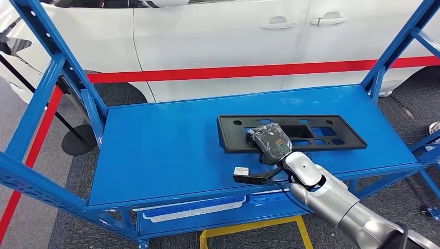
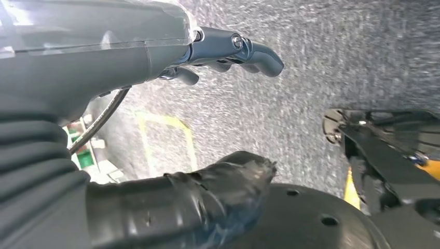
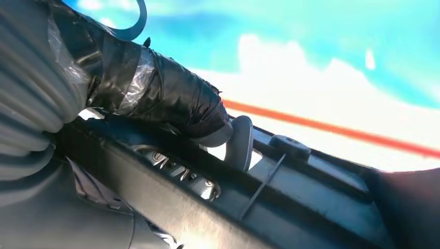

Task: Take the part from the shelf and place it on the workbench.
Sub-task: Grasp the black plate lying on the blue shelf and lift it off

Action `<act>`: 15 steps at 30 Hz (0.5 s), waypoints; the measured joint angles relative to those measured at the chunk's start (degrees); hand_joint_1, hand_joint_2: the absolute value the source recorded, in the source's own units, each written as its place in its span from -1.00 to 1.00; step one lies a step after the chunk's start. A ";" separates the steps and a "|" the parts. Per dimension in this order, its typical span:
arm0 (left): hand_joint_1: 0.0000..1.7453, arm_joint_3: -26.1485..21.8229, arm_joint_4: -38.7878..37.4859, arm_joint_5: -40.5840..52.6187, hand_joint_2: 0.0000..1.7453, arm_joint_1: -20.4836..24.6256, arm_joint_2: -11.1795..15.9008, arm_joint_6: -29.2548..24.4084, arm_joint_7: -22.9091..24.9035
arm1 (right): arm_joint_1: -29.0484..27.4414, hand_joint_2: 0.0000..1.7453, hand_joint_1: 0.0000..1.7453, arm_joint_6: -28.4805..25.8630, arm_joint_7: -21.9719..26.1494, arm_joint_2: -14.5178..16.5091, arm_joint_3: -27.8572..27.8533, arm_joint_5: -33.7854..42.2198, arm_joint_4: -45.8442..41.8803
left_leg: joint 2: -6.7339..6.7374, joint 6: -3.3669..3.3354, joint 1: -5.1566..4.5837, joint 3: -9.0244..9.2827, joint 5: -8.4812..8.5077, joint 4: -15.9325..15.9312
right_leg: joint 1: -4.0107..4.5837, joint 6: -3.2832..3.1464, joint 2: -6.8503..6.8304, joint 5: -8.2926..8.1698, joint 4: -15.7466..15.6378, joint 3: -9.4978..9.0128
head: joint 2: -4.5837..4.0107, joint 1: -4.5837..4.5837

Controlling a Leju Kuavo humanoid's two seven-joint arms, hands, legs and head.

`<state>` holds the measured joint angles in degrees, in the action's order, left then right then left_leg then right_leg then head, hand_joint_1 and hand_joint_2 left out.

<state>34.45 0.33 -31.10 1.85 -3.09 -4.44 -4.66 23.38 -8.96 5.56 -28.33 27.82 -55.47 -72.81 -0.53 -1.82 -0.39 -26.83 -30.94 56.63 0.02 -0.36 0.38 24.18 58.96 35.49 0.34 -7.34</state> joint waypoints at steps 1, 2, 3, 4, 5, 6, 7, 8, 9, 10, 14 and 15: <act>-1.00 0.38 0.00 -0.03 1.00 0.00 0.02 -0.31 0.42 | -0.32 1.00 1.00 -1.46 0.22 -0.61 -0.42 -0.70 -2.16 | 0.00 -0.02 -0.07 0.00 -0.01 0.04 | -0.03 0.01 -0.01 -0.01 -0.01 0.00 | 0.00 0.00; -1.00 0.78 0.00 -0.09 1.00 0.00 0.04 -0.52 0.75 | -0.68 1.00 1.00 -2.66 0.21 -1.19 -0.87 -1.69 -4.35 | 0.00 -0.03 -0.09 -0.01 -0.02 0.04 | -0.05 0.03 -0.01 -0.02 -0.01 0.00 | 0.01 0.01; -1.00 1.18 0.00 -0.19 1.00 -0.01 0.06 -0.68 1.07 | -1.07 1.00 1.00 -3.62 0.09 -1.78 -1.34 -2.75 -6.62 | 0.00 -0.04 -0.13 -0.01 -0.03 0.06 | -0.07 0.05 -0.01 -0.03 -0.01 0.00 | 0.00 0.00; -1.00 1.56 0.00 -0.34 1.00 -0.01 0.08 -0.79 1.31 | -1.47 1.00 1.00 -4.21 -0.05 -2.38 -1.76 -3.72 -8.71 | 0.00 -0.06 -0.17 -0.03 -0.04 0.10 | -0.11 0.10 -0.01 -0.04 -0.01 0.00 | 0.00 0.01; -1.00 1.92 0.00 -0.48 1.00 -0.01 0.09 -0.87 1.50 | -1.90 1.00 1.00 -4.61 -0.14 -2.96 -2.10 -4.55 -10.55 | 0.00 -0.09 -0.20 -0.06 -0.05 0.16 | -0.15 0.16 -0.01 -0.06 -0.01 0.00 | 0.00 0.01; -1.00 2.23 0.00 -0.61 1.00 -0.01 0.10 -0.90 1.65 | -2.38 1.00 1.00 -5.02 -0.17 -3.53 -2.37 -5.30 -12.08 | -0.01 -0.13 -0.24 -0.10 -0.06 0.23 | -0.18 0.25 -0.02 -0.09 -0.01 0.00 | -0.01 0.01; -1.00 2.55 0.00 -0.72 1.00 0.00 0.11 -0.89 1.82 | -2.90 1.00 1.00 -5.63 -0.17 -4.16 -2.59 -6.25 -13.53 | -0.02 -0.21 -0.27 -0.15 -0.08 0.32 | -0.21 0.35 -0.02 -0.13 -0.02 0.01 | -0.01 0.01; -1.00 2.86 0.00 -0.77 1.00 0.00 0.13 -0.85 1.96 | -3.41 1.00 1.00 -6.30 -0.17 -4.79 -2.75 -7.23 -14.78 | -0.03 -0.32 -0.31 -0.20 -0.08 0.39 | -0.25 0.46 -0.03 -0.18 -0.03 0.01 | -0.01 0.01; -1.00 3.17 0.00 -0.81 1.00 0.00 0.16 -0.79 2.07 | -3.87 1.00 1.00 -6.97 -0.17 -5.43 -2.88 -8.07 -15.89 | -0.04 -0.46 -0.36 -0.25 -0.05 0.43 | -0.30 0.61 -0.03 -0.27 -0.09 0.00 | -0.01 0.01; -1.00 3.46 0.00 -0.86 1.00 0.01 0.19 -0.71 2.17 | -4.23 1.00 1.00 -7.53 -0.18 -6.08 -3.01 -8.77 -16.93 | -0.03 -0.71 -0.34 -0.26 0.09 0.29 | -0.31 0.82 -0.01 -0.41 -0.20 -0.05 | 0.00 0.00; -1.00 4.07 0.00 -0.95 1.00 0.17 0.19 -0.52 2.19 | -5.08 1.00 1.00 -8.16 -0.19 -7.98 -3.67 -9.41 -19.37 | 0.34 -1.83 0.43 0.38 1.44 -1.25 | -0.41 1.74 -0.05 2.34 3.67 1.81 | -0.01 -0.02; -1.00 4.20 0.00 -0.96 1.00 0.17 0.19 -0.50 2.19 | -5.27 1.00 1.00 -8.22 -0.20 -8.26 -3.76 -9.42 -19.64 | 0.44 -1.92 0.45 0.33 1.57 -1.27 | -0.57 2.01 -0.07 4.24 7.24 3.40 | -0.01 -0.01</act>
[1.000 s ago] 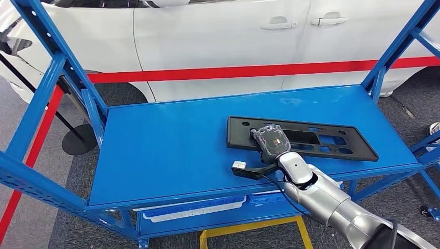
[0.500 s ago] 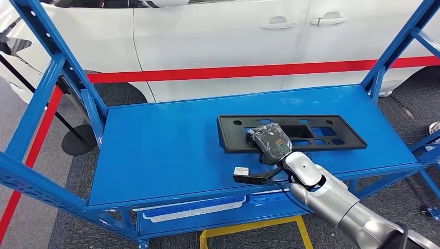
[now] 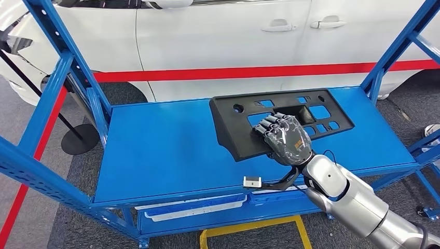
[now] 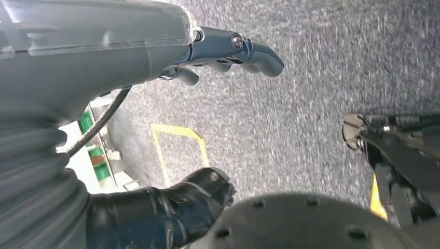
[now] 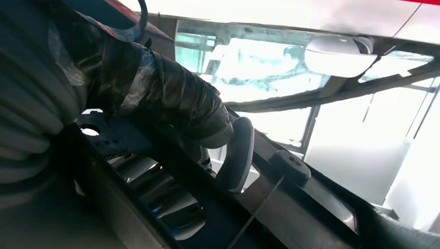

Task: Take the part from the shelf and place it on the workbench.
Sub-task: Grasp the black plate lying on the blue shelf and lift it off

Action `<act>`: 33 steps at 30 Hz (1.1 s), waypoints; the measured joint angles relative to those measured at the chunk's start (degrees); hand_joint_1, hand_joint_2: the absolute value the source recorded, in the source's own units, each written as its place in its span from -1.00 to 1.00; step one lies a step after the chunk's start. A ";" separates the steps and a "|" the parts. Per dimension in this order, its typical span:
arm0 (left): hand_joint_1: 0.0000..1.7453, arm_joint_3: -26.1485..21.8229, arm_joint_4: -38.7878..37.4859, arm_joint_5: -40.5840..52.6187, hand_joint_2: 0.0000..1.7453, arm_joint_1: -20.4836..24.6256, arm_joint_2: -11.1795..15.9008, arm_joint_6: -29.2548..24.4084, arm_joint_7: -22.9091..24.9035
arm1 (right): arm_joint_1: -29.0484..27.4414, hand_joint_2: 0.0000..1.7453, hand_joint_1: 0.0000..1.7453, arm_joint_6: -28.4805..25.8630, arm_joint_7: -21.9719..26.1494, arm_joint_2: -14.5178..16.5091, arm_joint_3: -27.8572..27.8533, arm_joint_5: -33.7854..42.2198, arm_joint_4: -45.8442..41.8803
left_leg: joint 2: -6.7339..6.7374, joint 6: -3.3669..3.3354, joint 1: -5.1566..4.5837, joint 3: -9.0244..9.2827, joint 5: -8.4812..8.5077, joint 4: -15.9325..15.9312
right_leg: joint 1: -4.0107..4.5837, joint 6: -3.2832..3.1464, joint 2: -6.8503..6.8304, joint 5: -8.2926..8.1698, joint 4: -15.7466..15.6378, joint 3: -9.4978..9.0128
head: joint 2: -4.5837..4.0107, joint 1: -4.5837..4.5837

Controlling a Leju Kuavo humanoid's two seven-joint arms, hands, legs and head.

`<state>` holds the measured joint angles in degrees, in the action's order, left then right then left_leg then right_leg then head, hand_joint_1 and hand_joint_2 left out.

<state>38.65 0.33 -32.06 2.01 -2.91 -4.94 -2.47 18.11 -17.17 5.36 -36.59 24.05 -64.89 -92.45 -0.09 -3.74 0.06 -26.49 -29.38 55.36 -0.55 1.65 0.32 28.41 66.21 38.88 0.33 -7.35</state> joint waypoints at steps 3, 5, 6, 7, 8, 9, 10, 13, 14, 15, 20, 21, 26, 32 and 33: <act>-1.00 0.40 0.00 -0.12 1.00 -0.04 0.02 0.07 0.04 | -0.90 1.00 1.00 -0.23 0.00 -0.54 -0.05 -0.22 -0.44 | 0.15 0.20 0.12 -0.19 0.01 0.42 | -0.76 0.83 -0.05 2.47 8.29 3.76 | 0.00 0.01; -1.00 0.74 0.00 -0.22 1.00 -0.04 0.02 0.28 0.20 | -1.42 1.00 1.00 -0.72 0.08 -1.18 -0.06 -0.43 -0.92 | 0.01 0.74 0.39 -0.23 -0.60 1.16 | -1.32 1.35 -0.20 -1.03 3.82 1.47 | 0.00 0.00; -1.00 0.90 -0.01 -0.22 1.00 -0.05 0.05 0.40 0.31 | -1.65 1.00 1.00 -1.10 0.18 -1.61 -0.07 -0.51 -1.20 | -0.11 1.12 0.52 -0.43 -1.06 1.64 | -1.47 1.59 -0.25 -2.36 0.31 -0.35 | 0.00 -0.02; -1.00 1.04 -0.02 -0.22 1.00 0.00 0.11 0.50 0.42 | -1.88 1.00 1.00 -1.53 0.30 -2.07 -0.09 -0.55 -1.51 | -0.21 1.52 0.54 -0.76 -1.51 2.25 | -1.40 1.67 -0.21 -3.32 -2.58 -1.84 | 0.01 -0.01; -1.00 1.17 -0.04 -0.22 1.00 0.03 0.16 0.59 0.50 | -2.16 1.00 1.00 -1.89 0.41 -2.52 -0.14 -0.58 -1.80 | -0.31 1.88 0.51 -1.01 -1.84 2.79 | -1.31 1.54 -0.16 -3.50 -4.27 -2.65 | 0.01 -0.02; -1.00 1.31 -0.05 -0.22 1.00 0.07 0.23 0.67 0.58 | -2.46 1.00 1.00 -2.19 0.48 -2.95 -0.19 -0.59 -2.07 | -0.39 2.15 0.40 -1.37 -1.98 3.15 | -1.13 1.22 -0.09 -2.94 -4.52 -2.73 | 0.03 0.00; -1.00 1.48 -0.07 -0.21 1.00 0.13 0.28 0.75 0.65 | -2.76 1.00 1.00 -2.42 0.50 -3.35 -0.25 -0.59 -2.35 | -0.41 2.38 0.35 -1.56 -2.00 3.43 | -0.99 0.79 -0.05 -2.95 -4.55 -2.59 | 0.03 0.02; -1.00 2.02 -0.08 -0.16 1.00 0.26 0.48 0.96 0.89 | -3.64 1.00 1.00 -2.96 0.47 -4.41 -0.51 -0.56 -3.19 | -0.32 3.17 0.51 -2.61 -3.77 5.24 | -1.16 -0.54 -0.20 -3.05 -4.98 -2.12 | 0.02 0.04; -1.00 2.19 -0.08 -0.15 1.00 0.31 0.53 1.02 0.97 | -3.96 1.00 1.00 -3.33 0.45 -4.77 -0.70 -0.55 -3.53 | -0.25 3.42 0.57 -3.57 -5.50 7.46 | -1.18 -0.96 -0.27 -3.23 -5.12 -1.94 | 0.03 0.04; -1.00 2.35 -0.07 -0.11 1.00 0.33 0.58 1.08 1.07 | -4.37 1.00 1.00 -3.83 0.44 -5.09 -0.95 -0.57 -3.85 | -0.20 3.57 0.59 -4.89 -7.60 10.70 | -1.07 -1.31 -0.36 -3.39 -5.14 -1.72 | 0.02 0.05; -1.00 3.40 0.02 0.22 1.00 0.33 1.08 1.11 1.81 | -6.94 1.00 1.00 -6.11 0.50 -6.30 -2.21 -0.90 -5.23 | -0.19 2.93 0.45 -5.79 -8.17 15.53 | -0.21 -2.15 -0.61 -4.70 -5.12 -0.21 | 0.02 0.04; -1.00 3.61 0.09 0.24 1.00 0.33 1.21 1.11 1.98 | -7.45 1.00 1.00 -6.37 0.50 -6.59 -2.54 -0.92 -5.57 | -0.19 2.40 0.27 -3.47 -6.32 11.45 | -0.10 -2.14 -0.60 -5.09 -5.12 0.07 | 0.02 0.04; -1.00 4.49 0.74 0.32 1.00 0.27 1.84 1.03 2.66 | -9.60 1.00 1.00 -7.45 0.51 -7.81 -4.50 -0.93 -7.22 | -0.09 1.34 -0.57 0.06 -2.64 2.44 | -0.17 -0.56 -0.69 -7.64 -6.20 0.42 | 0.02 0.02; -1.00 5.14 1.56 0.34 1.00 0.21 2.11 0.96 2.98 | -11.30 1.00 1.00 -7.91 0.58 -8.60 -5.55 -0.91 -7.82 | 0.64 0.02 -0.10 -3.53 1.96 1.12 | -0.62 1.25 -0.41 3.65 4.80 2.99 | 0.00 0.01; -1.00 5.17 1.65 0.34 1.00 0.15 2.13 0.93 2.99 | -11.52 1.00 1.00 -7.92 0.65 -8.61 -5.60 -0.85 -7.84 | 0.69 0.09 -0.10 -4.47 2.54 1.36 | -0.76 1.53 -0.42 4.18 7.27 2.94 | 0.00 0.01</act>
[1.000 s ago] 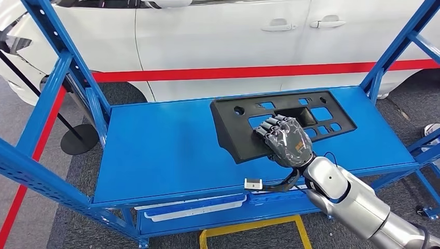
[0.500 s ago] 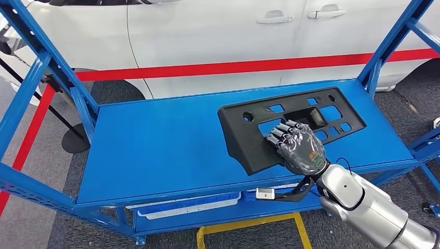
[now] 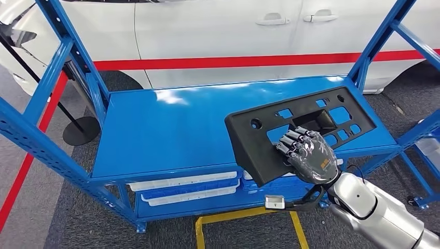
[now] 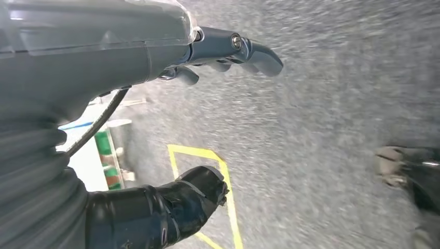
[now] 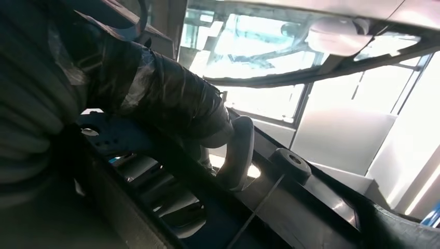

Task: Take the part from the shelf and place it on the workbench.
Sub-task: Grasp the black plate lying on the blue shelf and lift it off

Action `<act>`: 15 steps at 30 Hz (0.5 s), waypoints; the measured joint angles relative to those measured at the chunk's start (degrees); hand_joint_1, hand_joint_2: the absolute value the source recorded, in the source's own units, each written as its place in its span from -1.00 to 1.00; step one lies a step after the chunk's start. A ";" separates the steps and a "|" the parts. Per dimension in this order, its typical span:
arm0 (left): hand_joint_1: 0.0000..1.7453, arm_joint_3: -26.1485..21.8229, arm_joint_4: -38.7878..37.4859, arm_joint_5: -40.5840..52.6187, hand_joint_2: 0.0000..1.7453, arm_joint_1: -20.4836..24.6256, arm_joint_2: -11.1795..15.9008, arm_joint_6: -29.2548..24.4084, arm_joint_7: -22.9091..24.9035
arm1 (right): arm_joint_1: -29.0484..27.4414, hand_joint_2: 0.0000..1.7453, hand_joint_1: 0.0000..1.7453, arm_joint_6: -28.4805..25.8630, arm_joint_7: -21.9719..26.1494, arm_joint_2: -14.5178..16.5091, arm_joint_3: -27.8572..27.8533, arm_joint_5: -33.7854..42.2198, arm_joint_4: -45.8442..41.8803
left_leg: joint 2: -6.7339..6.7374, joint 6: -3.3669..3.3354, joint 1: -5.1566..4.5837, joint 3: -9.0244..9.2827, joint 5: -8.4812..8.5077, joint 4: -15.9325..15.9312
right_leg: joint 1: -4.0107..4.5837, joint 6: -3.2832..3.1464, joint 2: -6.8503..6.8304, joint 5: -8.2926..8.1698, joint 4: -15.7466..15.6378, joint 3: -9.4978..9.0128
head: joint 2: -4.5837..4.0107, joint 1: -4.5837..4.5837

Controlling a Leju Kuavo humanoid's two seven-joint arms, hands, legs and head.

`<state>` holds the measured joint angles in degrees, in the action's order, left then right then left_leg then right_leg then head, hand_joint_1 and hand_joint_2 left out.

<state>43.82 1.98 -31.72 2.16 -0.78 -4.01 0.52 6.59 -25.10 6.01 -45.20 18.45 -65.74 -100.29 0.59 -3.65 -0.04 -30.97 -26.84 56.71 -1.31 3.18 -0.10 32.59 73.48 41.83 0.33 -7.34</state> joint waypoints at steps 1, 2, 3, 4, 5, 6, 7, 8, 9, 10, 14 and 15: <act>-1.00 0.04 0.11 0.01 1.00 -0.04 0.01 -0.01 0.01 | -0.22 1.00 1.00 -0.01 0.17 0.00 -0.04 0.20 -0.05 | 0.02 0.12 0.04 -1.04 0.51 0.33 | -0.15 0.23 0.00 -0.73 0.91 -0.84 | 0.00 0.00; -1.00 0.09 0.21 0.02 1.00 -0.06 0.02 -0.02 0.01 | -0.39 1.00 1.00 -0.01 0.37 0.00 -0.08 0.52 -0.13 | 0.02 0.31 0.11 -2.04 0.94 0.78 | -0.31 0.41 -0.01 -2.20 -0.10 -2.63 | 0.00 0.00; -1.00 0.16 0.33 0.04 1.00 -0.06 0.02 -0.03 0.01 | -0.51 1.00 1.00 0.00 0.61 -0.01 -0.16 0.92 -0.25 | 0.01 0.53 0.19 -2.97 1.26 1.32 | -0.46 0.49 0.00 -3.47 -3.11 -5.38 | 0.00 0.00; -1.00 0.25 0.43 0.07 1.00 -0.04 0.02 -0.04 0.01 | -0.59 1.00 1.00 0.02 0.84 -0.03 -0.27 1.31 -0.40 | -0.03 0.81 0.19 -3.78 1.53 1.88 | -0.49 0.47 0.03 -3.68 -7.05 -8.45 | 0.00 -0.01; -1.00 0.35 0.50 0.09 1.00 -0.04 0.03 -0.06 0.01 | -0.67 1.00 1.00 0.03 0.98 -0.11 -0.40 1.61 -0.59 | -0.07 1.14 0.15 -4.33 1.78 2.32 | -0.40 0.21 0.09 -3.31 -10.55 -10.90 | 0.01 0.01; -1.00 0.46 0.56 0.10 1.00 -0.06 0.03 -0.07 0.01 | -0.78 1.00 1.00 0.03 1.08 -0.21 -0.52 1.80 -0.76 | -0.11 1.48 0.08 -4.67 2.07 2.63 | -0.26 -0.14 0.15 -2.61 -13.16 -12.47 | 0.01 0.00; -1.00 0.56 0.60 0.10 1.00 -0.08 0.04 -0.08 0.01 | -0.89 1.00 1.00 0.05 1.13 -0.33 -0.62 1.92 -0.90 | -0.14 1.85 0.04 -4.86 2.45 2.71 | -0.04 -0.59 0.19 -2.09 -14.26 -12.92 | 0.01 0.00; -1.00 0.68 0.62 0.11 1.00 -0.14 0.05 -0.08 0.00 | -1.01 1.00 1.00 0.09 1.16 -0.45 -0.69 2.05 -1.03 | -0.19 2.25 -0.01 -4.97 2.89 2.64 | 0.05 -1.16 0.17 -2.34 -14.47 -12.63 | 0.01 0.01; -1.00 0.80 0.63 0.11 1.00 -0.18 0.09 -0.08 -0.01 | -1.08 1.00 1.00 0.16 1.25 -0.50 -0.74 2.24 -1.12 | -0.29 2.60 0.03 -5.22 3.01 2.80 | -0.04 -1.71 0.02 -2.81 -14.63 -12.18 | 0.01 0.00; -1.00 0.94 0.64 0.11 1.00 -0.20 0.13 -0.08 -0.06 | -1.17 1.00 1.00 0.34 1.41 -0.52 -0.81 2.56 -1.19 | -0.39 2.93 0.06 -5.66 2.26 3.32 | -0.14 -2.33 -0.12 -3.39 -14.75 -11.64 | 0.01 0.03; -1.00 1.44 0.64 0.09 1.00 -0.19 0.14 0.13 -0.54 | -1.49 1.00 1.00 1.85 2.17 -0.52 -1.06 4.29 -1.67 | -0.59 3.88 0.39 -8.51 -7.93 14.22 | -0.24 -3.74 -0.39 -6.17 -14.93 -8.53 | 0.00 0.06; -1.00 1.49 0.64 0.07 1.00 -0.18 0.13 0.20 -0.74 | -1.53 1.00 1.00 2.18 2.28 -0.52 -1.07 4.61 -1.70 | -0.59 3.98 0.44 -8.61 -8.72 16.79 | -0.18 -3.70 -0.40 -6.82 -14.81 -7.68 | 0.00 0.05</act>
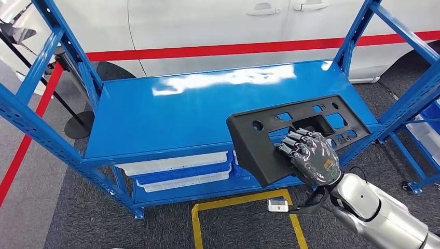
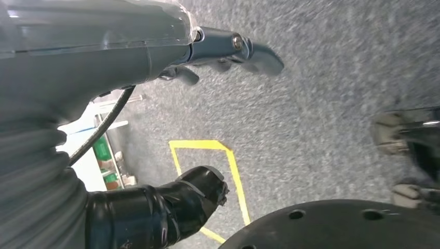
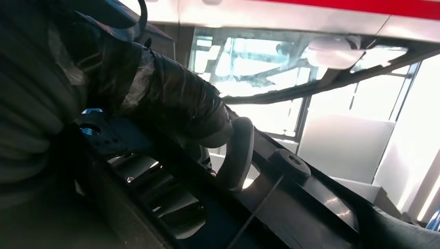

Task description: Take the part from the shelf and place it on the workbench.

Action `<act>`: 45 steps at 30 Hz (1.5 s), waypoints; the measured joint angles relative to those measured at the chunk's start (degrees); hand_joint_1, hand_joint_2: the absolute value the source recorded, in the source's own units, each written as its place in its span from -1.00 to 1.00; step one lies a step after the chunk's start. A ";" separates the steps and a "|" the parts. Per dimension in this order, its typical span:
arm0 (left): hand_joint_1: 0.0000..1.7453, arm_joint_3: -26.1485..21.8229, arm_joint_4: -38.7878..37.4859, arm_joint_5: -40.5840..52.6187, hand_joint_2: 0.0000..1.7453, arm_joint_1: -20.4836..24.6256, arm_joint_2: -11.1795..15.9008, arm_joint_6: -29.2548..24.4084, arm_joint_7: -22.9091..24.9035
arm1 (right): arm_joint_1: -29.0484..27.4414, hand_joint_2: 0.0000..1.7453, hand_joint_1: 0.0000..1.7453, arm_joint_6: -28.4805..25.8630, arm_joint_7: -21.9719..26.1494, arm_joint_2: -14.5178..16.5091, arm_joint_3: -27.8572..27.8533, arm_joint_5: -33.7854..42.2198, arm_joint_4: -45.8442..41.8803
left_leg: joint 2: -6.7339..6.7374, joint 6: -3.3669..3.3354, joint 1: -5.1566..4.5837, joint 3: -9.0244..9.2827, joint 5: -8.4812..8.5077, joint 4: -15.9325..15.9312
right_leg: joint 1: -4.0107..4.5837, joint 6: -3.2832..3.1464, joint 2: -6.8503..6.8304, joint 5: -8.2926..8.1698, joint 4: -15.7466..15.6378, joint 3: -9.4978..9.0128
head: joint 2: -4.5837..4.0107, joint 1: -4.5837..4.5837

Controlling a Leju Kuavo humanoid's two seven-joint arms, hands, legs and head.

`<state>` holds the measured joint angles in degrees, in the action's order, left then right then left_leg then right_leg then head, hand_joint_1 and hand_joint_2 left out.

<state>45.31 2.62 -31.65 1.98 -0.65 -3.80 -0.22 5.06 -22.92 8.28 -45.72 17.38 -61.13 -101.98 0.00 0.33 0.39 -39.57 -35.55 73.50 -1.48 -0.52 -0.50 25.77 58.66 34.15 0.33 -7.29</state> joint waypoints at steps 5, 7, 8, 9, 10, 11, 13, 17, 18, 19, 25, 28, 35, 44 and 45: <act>-1.00 0.14 -0.11 -0.10 1.00 0.35 0.00 0.23 -1.08 | 0.04 1.00 1.00 1.24 0.51 0.00 -0.04 0.83 -0.07 | -0.31 -0.62 -0.07 10.34 4.55 -10.29 | 0.16 0.87 -0.02 -2.91 0.89 3.98 | 0.01 0.01; -1.00 0.25 -0.27 -0.15 1.00 0.45 -0.02 0.29 -1.37 | 0.21 1.00 1.00 1.58 0.56 0.01 -0.12 1.20 -0.15 | -0.67 -1.10 -0.41 13.53 3.77 -15.68 | 0.20 1.60 0.11 -4.12 0.82 4.47 | 0.02 0.00; -1.00 0.32 -0.37 -0.17 1.00 0.47 -0.04 0.33 -1.51 | 0.36 1.00 1.00 1.95 0.58 0.02 -0.16 1.50 -0.19 | -0.68 -1.39 -0.60 13.67 3.84 -16.53 | 0.19 2.02 0.22 -4.79 0.59 4.54 | 0.01 -0.01; -1.00 0.40 -0.45 -0.20 1.00 0.46 -0.10 0.38 -1.66 | 0.48 1.00 1.00 2.41 0.62 0.03 -0.19 1.92 -0.20 | -0.40 -1.84 -0.54 13.23 4.46 -16.59 | 0.06 2.40 0.37 -5.30 0.35 4.60 | 0.01 -0.01; -1.00 0.50 -0.54 -0.24 1.00 0.56 -0.18 0.41 -1.79 | 0.57 1.00 1.00 2.89 0.66 0.07 -0.20 2.36 -0.20 | -0.02 -2.37 -0.46 12.84 5.09 -16.85 | 0.01 2.70 0.53 -4.92 0.55 4.87 | 0.00 -0.03; -1.00 0.63 -0.61 -0.29 1.00 0.64 -0.25 0.41 -1.90 | 0.67 1.00 1.00 3.31 0.71 0.11 -0.20 2.78 -0.19 | 0.47 -3.00 -0.34 12.24 5.85 -17.09 | -0.05 2.93 0.66 -3.34 1.54 5.37 | 0.00 -0.05; -1.00 0.90 -0.73 -0.41 1.00 0.76 -0.34 0.41 -2.14 | 0.95 1.00 1.00 3.96 0.81 0.25 -0.20 3.37 -0.17 | 1.51 -3.82 -0.38 10.57 7.38 -17.26 | -0.12 3.27 0.68 2.74 6.91 6.86 | 0.00 -0.12; -1.00 1.26 -0.89 -0.71 1.00 0.72 -0.44 0.42 -2.37 | 1.59 1.00 1.00 4.63 0.96 0.71 -0.20 3.54 -0.10 | 3.38 -3.92 -0.71 6.49 9.98 -16.44 | -0.29 3.88 0.47 5.13 16.64 6.47 | 0.00 -0.13; -1.00 1.32 -0.90 -0.74 1.00 0.74 -0.50 0.42 -2.40 | 1.88 1.00 1.00 4.78 0.99 0.85 -0.19 3.53 -0.07 | 3.82 -3.78 -0.73 5.42 10.47 -16.02 | -0.31 3.91 0.18 3.45 15.12 4.33 | 0.00 -0.13; -1.00 1.38 -0.90 -0.77 1.00 0.80 -0.57 0.42 -2.44 | 2.27 1.00 1.00 4.94 1.02 0.97 -0.19 3.52 -0.03 | 4.24 -3.59 -0.76 4.50 10.88 -15.53 | -0.28 3.85 -0.61 2.60 11.81 1.25 | 0.00 -0.13; -1.00 1.48 -1.05 -0.80 1.00 0.86 -0.91 0.40 -2.54 | 3.76 1.00 1.00 5.19 1.13 1.15 -0.17 3.50 0.02 | 6.02 -1.60 -0.76 2.83 12.60 -14.37 | 0.85 1.01 -2.36 4.33 -1.14 -5.94 | 0.01 -0.12; -1.00 1.50 -1.27 -0.89 1.00 0.76 -0.93 0.40 -2.58 | 4.02 1.00 1.00 5.20 1.18 1.39 -0.09 3.50 0.04 | 1.97 -0.58 -0.44 1.03 5.58 -8.76 | 0.56 -0.39 -0.95 1.85 -1.36 -3.38 | 0.01 -0.08; -1.00 1.55 -1.38 -1.53 1.00 0.82 -0.85 0.39 -2.96 | 4.74 1.00 1.00 5.41 1.14 2.21 0.84 3.34 0.24 | -2.16 -1.79 -0.45 9.18 4.85 -8.65 | 0.73 0.01 3.81 -3.43 -0.18 3.81 | 0.01 -0.07; -1.00 2.31 -1.52 -3.28 1.00 0.89 -1.00 0.40 -3.17 | 6.48 1.00 1.00 5.91 0.50 2.74 2.22 3.34 0.89 | 0.23 -4.21 -0.45 11.35 7.51 -18.27 | -0.02 2.38 1.46 2.84 7.64 7.98 | 0.01 -0.13; -1.00 2.40 -1.53 -3.33 1.00 0.76 -0.99 0.39 -3.16 | 6.57 1.00 1.00 6.06 0.49 2.83 2.41 3.34 1.00 | 1.14 -4.19 -0.49 10.55 8.10 -18.15 | -0.28 2.80 1.00 4.90 11.50 8.62 | 0.01 -0.10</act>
<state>47.72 1.09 -34.98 2.74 -1.64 -3.41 -3.38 11.63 -16.86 8.77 -42.89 19.79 -57.79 -100.99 1.15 -3.86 -0.10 -29.03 -27.45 55.35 -1.76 2.28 0.49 30.67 70.16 42.77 0.33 -7.40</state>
